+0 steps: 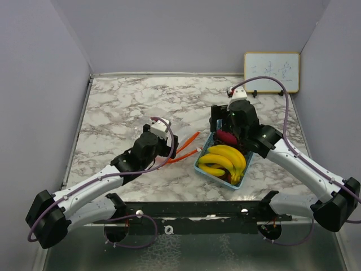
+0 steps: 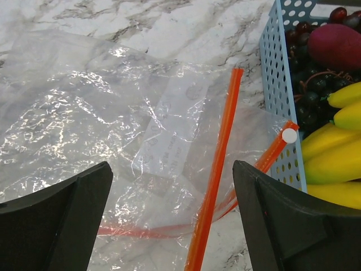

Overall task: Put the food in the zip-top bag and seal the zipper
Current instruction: Pick up the zipper food storage bag at the center of the board.

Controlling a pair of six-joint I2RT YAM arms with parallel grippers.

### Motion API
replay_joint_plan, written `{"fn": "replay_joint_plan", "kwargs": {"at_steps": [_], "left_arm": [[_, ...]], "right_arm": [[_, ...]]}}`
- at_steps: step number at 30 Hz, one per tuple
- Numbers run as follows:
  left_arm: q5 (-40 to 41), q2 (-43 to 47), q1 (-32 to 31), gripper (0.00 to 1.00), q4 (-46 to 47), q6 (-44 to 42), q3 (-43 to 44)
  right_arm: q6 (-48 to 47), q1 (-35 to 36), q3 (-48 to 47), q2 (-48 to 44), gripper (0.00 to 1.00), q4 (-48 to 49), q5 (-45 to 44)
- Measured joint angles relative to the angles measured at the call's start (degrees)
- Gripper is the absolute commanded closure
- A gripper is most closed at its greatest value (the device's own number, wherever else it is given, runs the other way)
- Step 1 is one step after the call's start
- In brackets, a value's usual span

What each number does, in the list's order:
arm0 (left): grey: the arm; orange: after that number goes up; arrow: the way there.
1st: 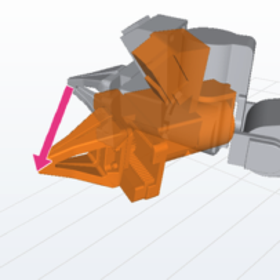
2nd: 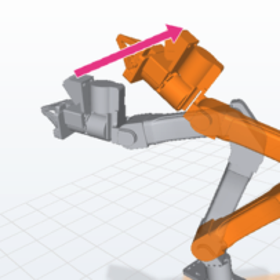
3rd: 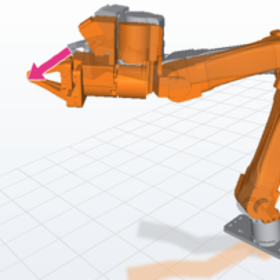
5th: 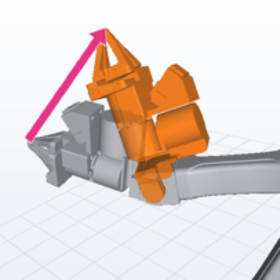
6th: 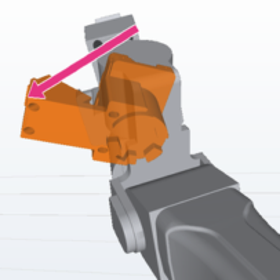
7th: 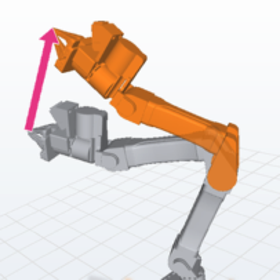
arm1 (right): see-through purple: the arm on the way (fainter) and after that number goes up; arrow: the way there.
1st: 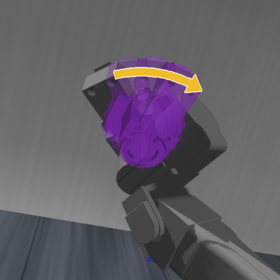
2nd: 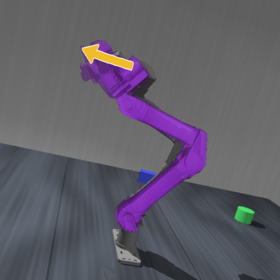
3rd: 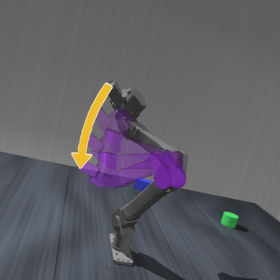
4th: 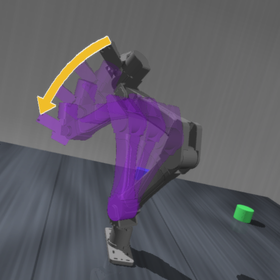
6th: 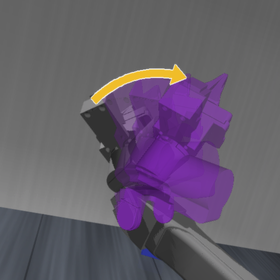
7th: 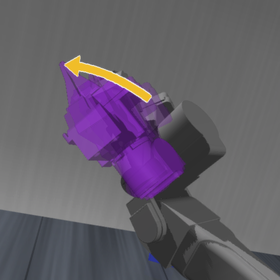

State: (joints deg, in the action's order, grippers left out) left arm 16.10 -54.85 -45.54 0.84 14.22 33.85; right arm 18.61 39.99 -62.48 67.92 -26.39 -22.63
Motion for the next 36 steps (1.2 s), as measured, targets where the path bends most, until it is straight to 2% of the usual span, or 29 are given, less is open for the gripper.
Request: {"fn": "replay_joint_plan", "kwargs": {"at_steps": [21,31,33,35,36], "left_arm": [[0.39,-9.70,-3.26,0.20,10.67,-4.87,-4.57],[6.82,-16.52,-3.30,0.35,16.87,-7.13,-4.79],[7.96,-17.25,-3.30,0.43,18.78,-7.74,-4.96],[8.85,-18.43,-3.30,0.54,20.52,-8.26,-5.07],[9.09,-19.10,-3.30,0.56,21.07,-8.57,-5.07]], "right_arm": [[-0.24,-1.09,2.58,-1.66,0.00,0.79,0.70],[-0.24,-1.49,2.91,-1.38,0.00,1.18,1.27],[-0.24,-1.49,3.17,-1.38,0.00,1.16,1.29],[-0.24,-1.49,3.37,-1.38,0.00,1.16,1.29],[-0.24,-1.49,3.41,-1.38,0.00,1.16,1.31]]}}
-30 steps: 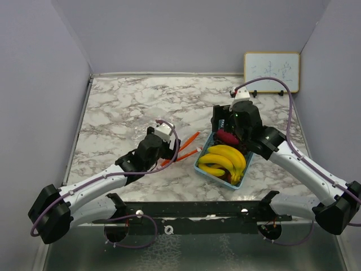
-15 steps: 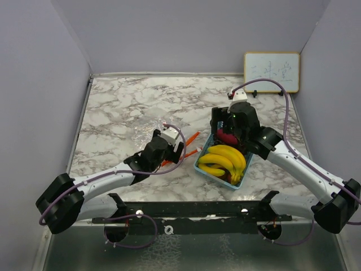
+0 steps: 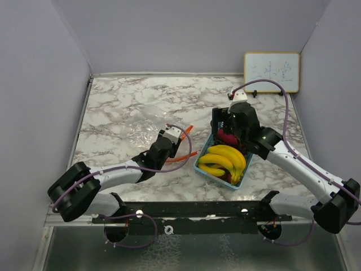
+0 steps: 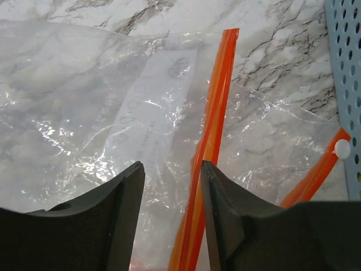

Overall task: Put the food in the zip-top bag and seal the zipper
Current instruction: Pick up the zipper food storage bag at the center of the board.

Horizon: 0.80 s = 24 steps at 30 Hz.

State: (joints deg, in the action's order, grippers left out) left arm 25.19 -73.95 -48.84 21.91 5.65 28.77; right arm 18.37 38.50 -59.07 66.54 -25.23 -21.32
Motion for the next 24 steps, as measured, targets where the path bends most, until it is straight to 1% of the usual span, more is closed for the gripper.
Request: {"fn": "replay_joint_plan", "kwargs": {"at_steps": [2,3,5,9,12,14,17,20,24], "left_arm": [[0.39,-1.40,0.00,0.63,1.14,-0.44,-0.20],[0.61,-2.14,0.00,0.69,1.81,-0.46,-0.48],[1.03,-3.37,0.00,0.99,2.73,-0.63,-1.16],[2.93,-4.24,-0.04,1.00,2.97,-0.52,-2.12],[4.90,-1.81,-0.04,1.00,2.19,0.26,-2.34],[5.90,2.49,-0.04,1.00,0.63,1.29,-2.32],[6.36,10.60,-0.04,1.00,-1.33,3.32,-2.05],[5.64,19.30,-0.04,1.00,-2.36,6.93,-1.77],[3.32,25.38,-0.04,1.00,-2.38,11.54,-1.77]], "right_arm": [[0.02,0.00,0.00,0.00,0.00,0.02,-0.02],[0.02,0.00,0.00,0.00,0.00,0.00,0.00],[0.02,0.00,0.00,0.00,0.00,0.00,0.00],[0.26,0.00,0.00,-0.17,0.00,-0.02,-0.02],[0.50,-0.02,0.02,-0.72,0.00,-0.02,-0.02],[0.57,-0.11,0.20,-1.44,0.00,0.00,0.26],[0.13,-0.24,0.92,-2.82,0.01,1.25,3.52],[-0.68,-0.35,2.62,-4.13,0.02,4.44,9.11],[-0.48,-0.35,4.76,-4.37,0.02,9.11,16.65]]}}
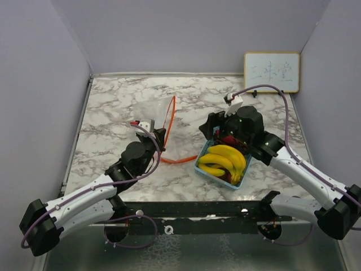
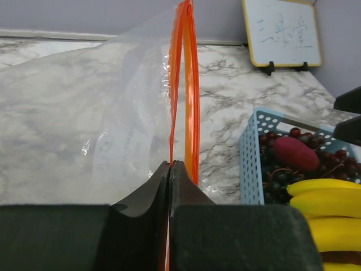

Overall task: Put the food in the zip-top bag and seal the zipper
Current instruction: Pick up the zipper food storage bag at the center of the board, then open the zipper of the food storage bag.

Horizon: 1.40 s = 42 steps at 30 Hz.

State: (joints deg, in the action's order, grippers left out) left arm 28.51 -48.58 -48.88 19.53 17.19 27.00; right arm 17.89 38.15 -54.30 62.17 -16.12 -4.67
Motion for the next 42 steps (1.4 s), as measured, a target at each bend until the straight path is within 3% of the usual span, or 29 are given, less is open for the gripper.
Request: {"fn": "replay_joint_plan", "kwargs": {"at_steps": [9,17,28,33,35,39,42], "left_arm": [[-5.49,1.42,0.00,1.00,0.09,6.93,-1.75],[-7.43,1.70,0.00,1.00,0.35,8.87,-1.79],[-8.22,3.13,0.00,1.00,0.55,9.31,-1.79],[-8.63,3.37,0.00,1.00,0.85,9.66,-2.05],[-9.03,3.45,0.00,1.00,1.01,9.97,-2.16],[-9.84,3.80,0.00,1.00,1.60,10.49,-2.16],[-10.08,3.91,0.00,1.00,2.19,10.62,-2.16]], "right_arm": [[5.60,0.48,0.42,5.97,0.08,13.55,11.47],[7.98,2.56,-4.20,17.59,0.12,17.44,11.65],[9.94,4.42,-6.29,22.73,0.17,21.07,11.26],[10.45,5.42,-7.02,25.33,0.26,21.51,10.45],[10.43,5.84,-7.76,26.80,0.36,21.75,9.75],[11.15,6.23,-7.87,27.89,0.84,21.94,9.20],[11.32,6.40,-7.91,28.22,0.97,22.23,8.90]]}}
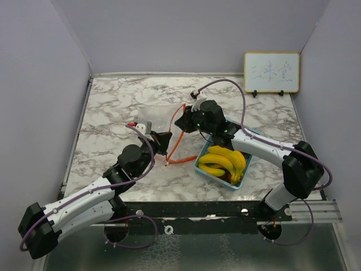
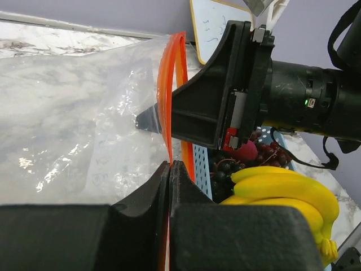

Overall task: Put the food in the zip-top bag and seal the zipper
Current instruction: Open the zipper of the food storage bag.

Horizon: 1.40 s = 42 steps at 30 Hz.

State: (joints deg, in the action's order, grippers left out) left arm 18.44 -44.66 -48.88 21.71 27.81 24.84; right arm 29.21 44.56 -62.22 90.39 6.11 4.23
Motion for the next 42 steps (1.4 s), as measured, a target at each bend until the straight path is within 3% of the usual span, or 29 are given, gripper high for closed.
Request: {"fn": "replay_joint_plan", "kwargs": {"at_steps": [5,10,14,17,24,35,42], "left_arm": [[4.24,1.16,-0.02,1.00,-4.42,-0.57,0.81],[20.24,1.92,-0.24,0.99,-14.43,-0.50,5.90],[25.16,0.92,-0.39,0.75,-14.78,-2.34,6.99],[23.61,-2.10,-0.24,0.55,-13.11,-4.33,6.99],[11.39,-6.80,-0.22,0.37,-7.26,-6.95,6.75],[1.92,-1.77,-0.22,0.32,-3.87,-4.55,5.22],[0.61,-5.20,-0.22,0.34,-3.67,-1.25,3.43]], "right_arm": [[-0.79,0.15,0.33,-0.87,0.99,-2.05,-5.97],[-2.10,0.37,2.89,-6.08,0.99,-8.44,-15.47],[-2.71,1.01,3.43,-9.27,0.99,-11.32,-18.08],[-2.73,2.21,2.86,-9.46,0.99,-13.11,-18.97],[-2.80,5.88,-3.26,-8.35,0.99,-15.85,-20.15],[-2.95,7.37,-6.21,-6.47,0.99,-16.26,-21.31],[-2.91,7.89,-6.51,-6.38,0.99,-16.76,-22.60]]}}
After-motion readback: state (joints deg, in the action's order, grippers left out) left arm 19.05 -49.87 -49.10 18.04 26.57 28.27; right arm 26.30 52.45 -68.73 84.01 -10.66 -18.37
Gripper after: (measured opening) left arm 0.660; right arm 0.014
